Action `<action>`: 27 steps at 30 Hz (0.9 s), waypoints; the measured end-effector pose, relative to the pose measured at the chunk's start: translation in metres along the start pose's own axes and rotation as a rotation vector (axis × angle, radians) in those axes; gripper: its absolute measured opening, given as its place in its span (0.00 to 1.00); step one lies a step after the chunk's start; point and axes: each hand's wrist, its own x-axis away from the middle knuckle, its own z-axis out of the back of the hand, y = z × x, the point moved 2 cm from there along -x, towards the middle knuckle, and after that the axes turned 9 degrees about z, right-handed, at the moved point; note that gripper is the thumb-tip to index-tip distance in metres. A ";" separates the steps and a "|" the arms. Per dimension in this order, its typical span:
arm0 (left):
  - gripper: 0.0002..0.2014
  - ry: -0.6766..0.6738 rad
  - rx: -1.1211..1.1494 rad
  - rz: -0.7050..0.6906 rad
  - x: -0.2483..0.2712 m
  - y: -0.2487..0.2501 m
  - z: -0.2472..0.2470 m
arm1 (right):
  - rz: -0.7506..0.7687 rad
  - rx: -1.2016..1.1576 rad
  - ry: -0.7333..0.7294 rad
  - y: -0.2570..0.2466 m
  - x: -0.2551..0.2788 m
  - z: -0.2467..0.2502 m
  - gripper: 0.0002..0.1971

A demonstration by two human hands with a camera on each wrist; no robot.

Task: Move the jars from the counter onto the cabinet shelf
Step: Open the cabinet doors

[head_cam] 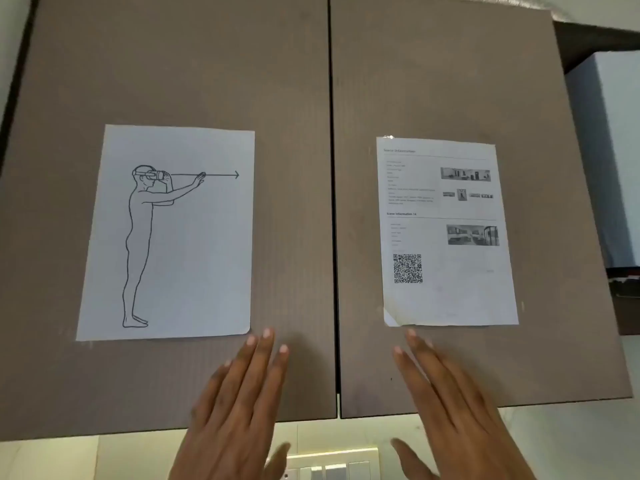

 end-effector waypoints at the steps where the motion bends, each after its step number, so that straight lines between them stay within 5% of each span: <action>1: 0.55 -0.073 -0.006 0.036 -0.009 -0.003 -0.008 | -0.025 -0.005 -0.072 0.003 -0.007 -0.009 0.52; 4: 0.50 -0.140 -0.056 0.057 -0.020 -0.008 -0.028 | -0.076 0.060 -0.242 0.015 -0.011 -0.042 0.67; 6: 0.41 -0.076 -0.090 0.043 -0.023 -0.007 -0.032 | -0.091 0.095 -0.278 0.019 -0.010 -0.057 0.56; 8: 0.40 -0.022 -0.118 0.048 -0.028 -0.007 -0.033 | -0.103 0.179 -0.228 0.022 -0.010 -0.065 0.33; 9: 0.41 0.012 -0.137 0.047 -0.030 -0.005 -0.033 | -0.119 0.225 -0.208 0.022 -0.009 -0.068 0.29; 15: 0.56 -0.036 -0.142 0.074 -0.031 -0.002 -0.041 | -0.140 0.295 -0.116 0.023 -0.003 -0.089 0.34; 22: 0.52 -0.025 -0.153 0.082 -0.027 0.005 -0.039 | -0.187 0.190 -0.165 0.015 -0.001 -0.085 0.33; 27: 0.51 -0.033 -0.136 0.101 -0.022 0.010 -0.028 | -0.190 0.203 -0.170 0.011 -0.003 -0.076 0.42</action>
